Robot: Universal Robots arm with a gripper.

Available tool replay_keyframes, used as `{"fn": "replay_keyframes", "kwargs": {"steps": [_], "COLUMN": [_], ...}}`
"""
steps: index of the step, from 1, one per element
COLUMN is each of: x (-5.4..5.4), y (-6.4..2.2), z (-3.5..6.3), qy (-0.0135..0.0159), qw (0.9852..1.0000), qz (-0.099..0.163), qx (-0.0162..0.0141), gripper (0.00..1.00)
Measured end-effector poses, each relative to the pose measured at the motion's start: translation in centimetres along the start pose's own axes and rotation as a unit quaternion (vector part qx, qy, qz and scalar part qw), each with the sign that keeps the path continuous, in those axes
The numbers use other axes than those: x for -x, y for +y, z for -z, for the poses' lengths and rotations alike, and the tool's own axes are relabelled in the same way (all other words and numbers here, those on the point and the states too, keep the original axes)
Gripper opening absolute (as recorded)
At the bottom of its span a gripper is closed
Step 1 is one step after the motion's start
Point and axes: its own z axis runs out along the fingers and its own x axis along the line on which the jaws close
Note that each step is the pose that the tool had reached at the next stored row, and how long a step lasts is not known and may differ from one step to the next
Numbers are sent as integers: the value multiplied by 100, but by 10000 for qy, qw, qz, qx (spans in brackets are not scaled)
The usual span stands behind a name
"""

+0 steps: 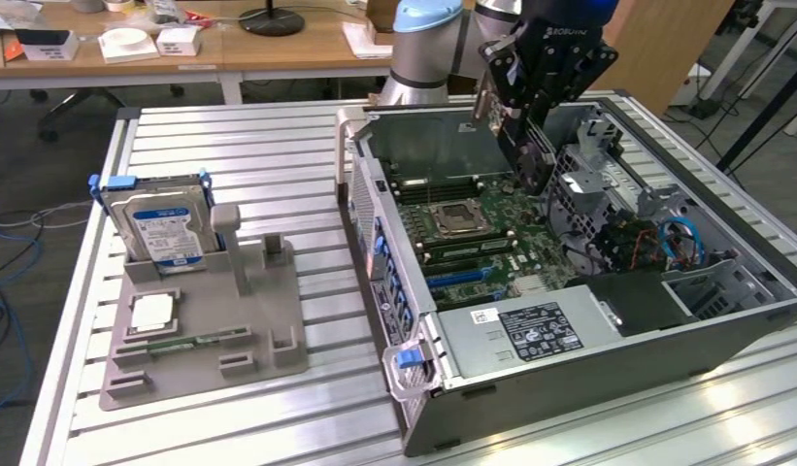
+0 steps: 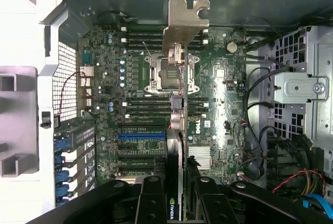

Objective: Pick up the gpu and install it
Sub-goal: 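Insert the gpu into the slot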

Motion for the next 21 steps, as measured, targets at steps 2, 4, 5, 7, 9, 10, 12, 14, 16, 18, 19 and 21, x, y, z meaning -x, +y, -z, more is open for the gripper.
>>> {"fn": "replay_keyframes", "kwargs": {"steps": [2, 4, 5, 7, 9, 10, 12, 14, 16, 18, 19, 21], "x": [0, 0, 0, 0, 0, 0, 0, 0, 0, 0, 0, 0], "y": [0, 0, 0, 0, 0, 0, 0, 0, 0, 0, 0, 0], "z": [0, 0, 0, 0, 0, 0, 0, 0, 0, 0, 0, 0], "qy": [1, 1, 2, 2, 3, 3, 4, 4, 5, 6, 6, 7], "qw": [10000, 10000, 10000, 10000, 10000, 10000, 10000, 10000, 9999, 9999, 9999, 9999], "qz": [13, 27, 33, 47, 61, 67, 82, 97, 113, 133, 144, 166], "qx": [1, 1, 1, 2, 3, 3, 4, 4, 5, 6, 6, 7], "gripper": [26, 26, 26, 26, 26, 26, 26, 26, 26, 26, 26, 26]}}
